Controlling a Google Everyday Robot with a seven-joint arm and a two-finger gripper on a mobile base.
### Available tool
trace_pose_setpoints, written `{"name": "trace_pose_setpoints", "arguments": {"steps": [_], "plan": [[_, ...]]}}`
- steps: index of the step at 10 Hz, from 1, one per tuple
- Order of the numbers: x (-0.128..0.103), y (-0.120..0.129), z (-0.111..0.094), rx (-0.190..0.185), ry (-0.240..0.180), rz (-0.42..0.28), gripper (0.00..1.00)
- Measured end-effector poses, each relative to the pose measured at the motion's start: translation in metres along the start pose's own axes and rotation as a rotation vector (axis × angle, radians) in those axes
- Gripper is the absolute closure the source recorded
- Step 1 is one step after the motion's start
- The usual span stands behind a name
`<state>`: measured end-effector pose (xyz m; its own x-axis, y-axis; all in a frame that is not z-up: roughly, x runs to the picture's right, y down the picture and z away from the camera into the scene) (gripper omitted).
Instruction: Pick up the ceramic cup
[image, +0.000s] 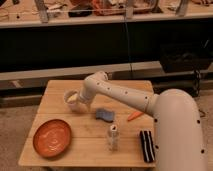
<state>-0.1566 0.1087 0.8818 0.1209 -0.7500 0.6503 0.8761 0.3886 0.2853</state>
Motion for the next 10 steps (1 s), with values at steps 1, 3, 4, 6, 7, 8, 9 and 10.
{"name": "trace_pose_setpoints", "arguments": {"steps": [1,3,4,6,7,8,9,10], "plan": [[0.0002,0.0004,-0.0002,0.0,0.0,0.0,0.2],[0.0002,0.0007,0.0001,0.0,-0.001,0.0,0.2],[0.0002,0.0008,0.0003,0.0,-0.002,-0.001,0.2],[0.0001,0.0008,0.0005,0.001,-0.004,-0.002,0.2],[0.0,0.0009,0.0007,0.001,-0.005,-0.002,0.2],[0.0,0.001,0.0008,0.0,-0.006,-0.004,0.2],[-0.0001,0.0012,0.001,0.0,-0.007,-0.004,0.2],[-0.0001,0.0011,0.0009,-0.001,-0.007,-0.005,0.2]]}}
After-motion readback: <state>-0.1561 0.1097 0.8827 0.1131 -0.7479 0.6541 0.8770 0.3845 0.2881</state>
